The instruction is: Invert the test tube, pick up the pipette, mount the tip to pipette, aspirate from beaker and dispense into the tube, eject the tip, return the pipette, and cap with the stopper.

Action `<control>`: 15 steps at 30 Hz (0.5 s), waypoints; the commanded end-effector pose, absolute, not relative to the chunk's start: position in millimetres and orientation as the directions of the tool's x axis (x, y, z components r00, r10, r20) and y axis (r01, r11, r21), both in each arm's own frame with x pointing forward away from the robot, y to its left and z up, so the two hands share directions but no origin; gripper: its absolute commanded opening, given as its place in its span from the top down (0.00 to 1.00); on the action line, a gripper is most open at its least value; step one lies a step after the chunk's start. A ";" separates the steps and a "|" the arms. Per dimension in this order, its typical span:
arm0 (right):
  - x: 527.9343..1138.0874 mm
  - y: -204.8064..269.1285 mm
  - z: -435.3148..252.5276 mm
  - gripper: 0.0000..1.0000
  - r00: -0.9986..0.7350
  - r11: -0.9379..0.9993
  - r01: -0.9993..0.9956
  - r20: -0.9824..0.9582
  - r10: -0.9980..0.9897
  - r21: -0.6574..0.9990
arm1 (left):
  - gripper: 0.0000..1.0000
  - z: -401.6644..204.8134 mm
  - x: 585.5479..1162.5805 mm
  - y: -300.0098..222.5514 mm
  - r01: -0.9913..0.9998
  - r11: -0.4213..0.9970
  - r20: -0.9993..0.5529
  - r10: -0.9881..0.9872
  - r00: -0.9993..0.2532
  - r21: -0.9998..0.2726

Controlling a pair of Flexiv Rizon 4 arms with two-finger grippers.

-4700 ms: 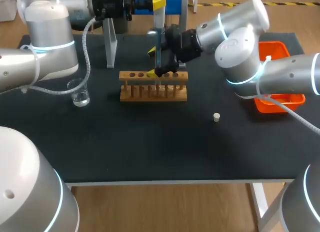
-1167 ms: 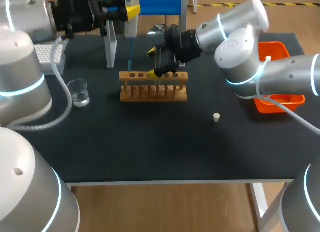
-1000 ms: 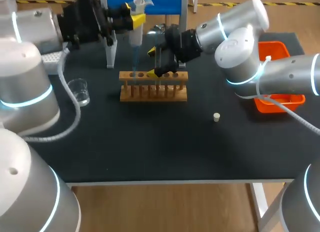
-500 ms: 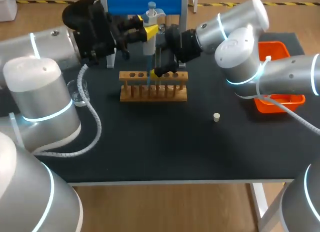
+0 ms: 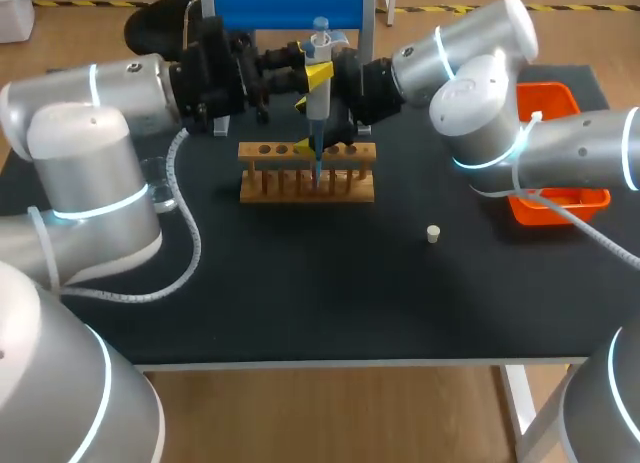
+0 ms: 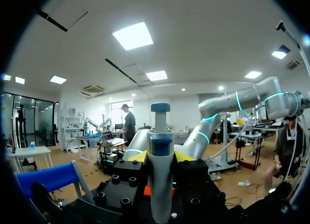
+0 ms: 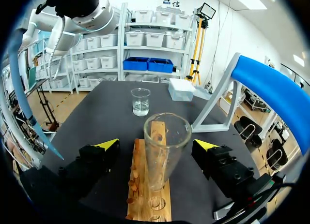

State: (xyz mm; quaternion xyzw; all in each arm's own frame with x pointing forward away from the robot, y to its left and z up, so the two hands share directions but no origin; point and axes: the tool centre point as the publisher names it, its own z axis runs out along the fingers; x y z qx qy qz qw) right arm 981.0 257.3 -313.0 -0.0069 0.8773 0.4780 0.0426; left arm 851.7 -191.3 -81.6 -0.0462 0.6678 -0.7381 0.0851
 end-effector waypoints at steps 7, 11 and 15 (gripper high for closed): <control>981.7 256.7 -312.0 0.00 -0.997 0.546 -0.052 -0.079 0.026 0.836 | 1.00 -84.4 852.6 -189.0 0.047 -0.087 -0.034 -0.143 -0.989 -0.995; 981.7 256.7 -312.0 0.00 -0.997 0.546 -0.052 -0.079 0.026 0.836 | 1.00 -84.9 852.3 -189.1 0.042 -0.090 -0.030 -0.136 -0.990 -0.995; 981.7 256.7 -312.0 0.00 -0.997 0.546 -0.052 -0.079 0.026 0.836 | 1.00 -84.9 852.3 -189.1 0.042 -0.090 -0.030 -0.136 -0.990 -0.995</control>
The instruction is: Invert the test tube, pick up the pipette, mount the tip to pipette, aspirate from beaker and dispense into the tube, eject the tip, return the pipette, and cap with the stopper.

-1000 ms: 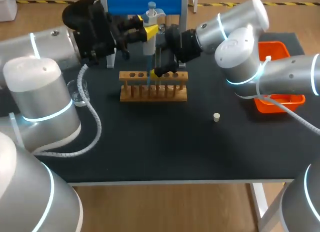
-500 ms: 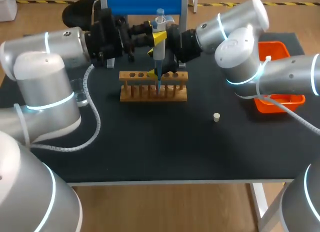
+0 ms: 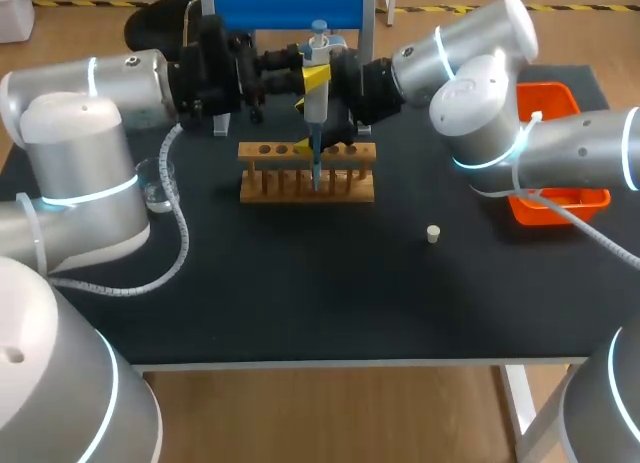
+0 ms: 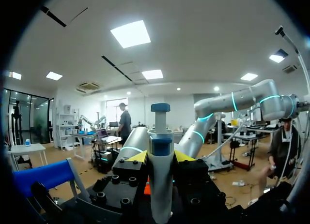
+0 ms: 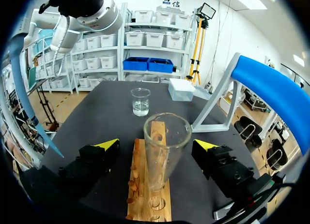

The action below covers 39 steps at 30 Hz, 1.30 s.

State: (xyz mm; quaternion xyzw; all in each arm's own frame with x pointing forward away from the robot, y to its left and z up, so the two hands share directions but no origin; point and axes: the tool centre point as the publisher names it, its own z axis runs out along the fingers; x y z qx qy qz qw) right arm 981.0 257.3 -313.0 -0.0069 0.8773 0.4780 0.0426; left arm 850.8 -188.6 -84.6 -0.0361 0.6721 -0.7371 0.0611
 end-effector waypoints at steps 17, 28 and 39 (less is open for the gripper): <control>952.5 173.8 -292.3 0.00 -0.995 0.518 -0.044 -0.086 0.057 0.854 | 1.00 -84.9 852.3 -189.1 0.042 -0.090 -0.030 -0.136 -0.990 -0.995; 910.5 116.1 -244.0 0.00 -0.995 0.386 -0.050 -0.081 0.063 0.921 | 1.00 -84.9 852.3 -189.1 0.042 -0.090 -0.030 -0.136 -0.990 -0.995; 858.8 116.8 -201.3 0.00 -0.997 0.213 -0.071 -0.070 -0.011 0.974 | 1.00 -84.9 852.3 -189.1 0.042 -0.090 -0.030 -0.136 -0.990 -0.995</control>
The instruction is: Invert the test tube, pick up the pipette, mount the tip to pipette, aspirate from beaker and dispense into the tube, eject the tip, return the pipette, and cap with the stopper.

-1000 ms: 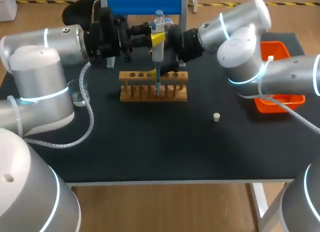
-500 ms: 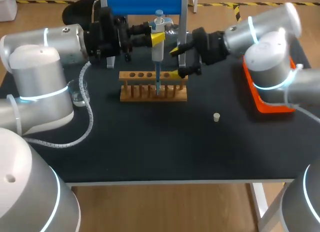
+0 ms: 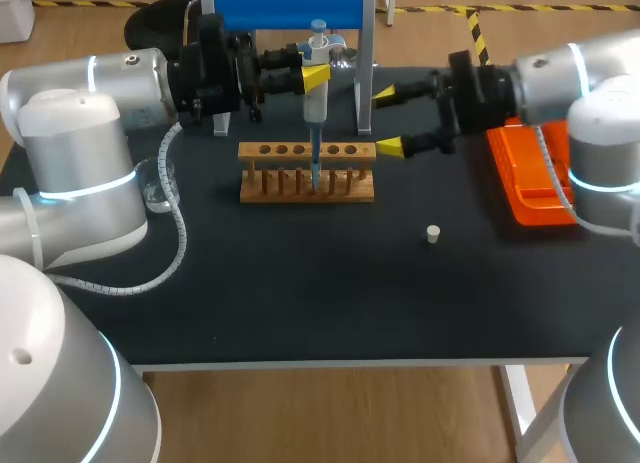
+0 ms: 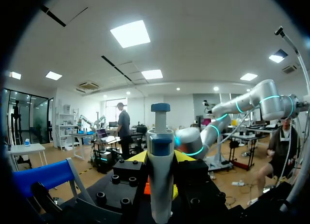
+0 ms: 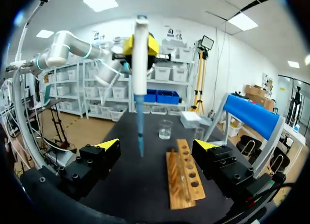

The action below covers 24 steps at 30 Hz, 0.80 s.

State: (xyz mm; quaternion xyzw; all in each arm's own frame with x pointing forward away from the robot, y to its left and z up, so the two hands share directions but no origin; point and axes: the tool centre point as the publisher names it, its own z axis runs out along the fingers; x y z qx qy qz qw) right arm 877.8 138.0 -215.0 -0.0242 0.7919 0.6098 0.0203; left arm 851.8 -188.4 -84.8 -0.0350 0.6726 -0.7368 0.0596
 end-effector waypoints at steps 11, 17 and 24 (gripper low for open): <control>844.2 143.5 -171.2 0.00 -0.997 0.075 -0.046 -0.040 -0.070 0.996 | 1.00 -84.9 852.3 -189.1 0.042 -0.090 -0.030 -0.136 -0.990 -0.995; 840.0 162.1 -154.7 0.00 -0.996 0.022 -0.054 -0.053 -0.071 0.998 | 1.00 -84.9 852.3 -189.1 0.042 -0.090 -0.030 -0.136 -0.990 -0.995; 838.3 183.7 -146.2 0.00 -0.995 -0.005 -0.056 -0.056 -0.084 0.998 | 1.00 -84.9 852.3 -189.1 0.042 -0.090 -0.030 -0.136 -0.990 -0.995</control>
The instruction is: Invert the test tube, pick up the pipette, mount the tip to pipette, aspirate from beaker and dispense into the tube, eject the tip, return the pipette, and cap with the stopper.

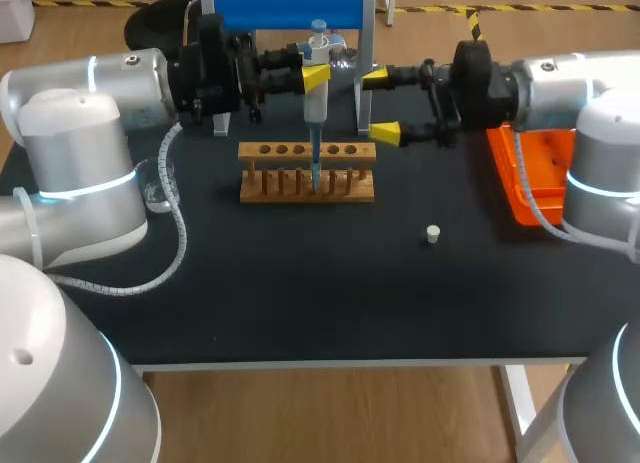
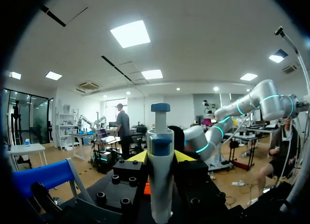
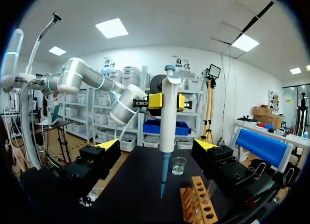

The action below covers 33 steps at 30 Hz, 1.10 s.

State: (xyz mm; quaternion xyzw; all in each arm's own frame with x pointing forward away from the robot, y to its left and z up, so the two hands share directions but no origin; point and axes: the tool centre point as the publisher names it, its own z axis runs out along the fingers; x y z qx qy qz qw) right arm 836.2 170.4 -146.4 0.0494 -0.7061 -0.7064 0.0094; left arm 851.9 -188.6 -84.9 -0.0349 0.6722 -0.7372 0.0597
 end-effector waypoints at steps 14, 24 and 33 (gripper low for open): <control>838.3 212.5 -138.2 0.10 -0.995 -0.004 -0.035 -0.036 -0.098 0.999 | 1.00 -84.9 852.3 -189.1 0.042 -0.090 -0.030 -0.136 -0.990 -0.995; 843.9 224.5 -135.9 0.19 -0.995 0.008 -0.039 -0.038 -0.091 0.999 | 1.00 -84.9 852.3 -189.1 0.042 -0.090 -0.030 -0.136 -0.990 -0.995; 848.7 235.8 -131.2 0.22 -0.993 0.009 -0.047 -0.046 -0.105 0.999 | 1.00 -84.9 852.3 -189.1 0.042 -0.090 -0.030 -0.136 -0.990 -0.995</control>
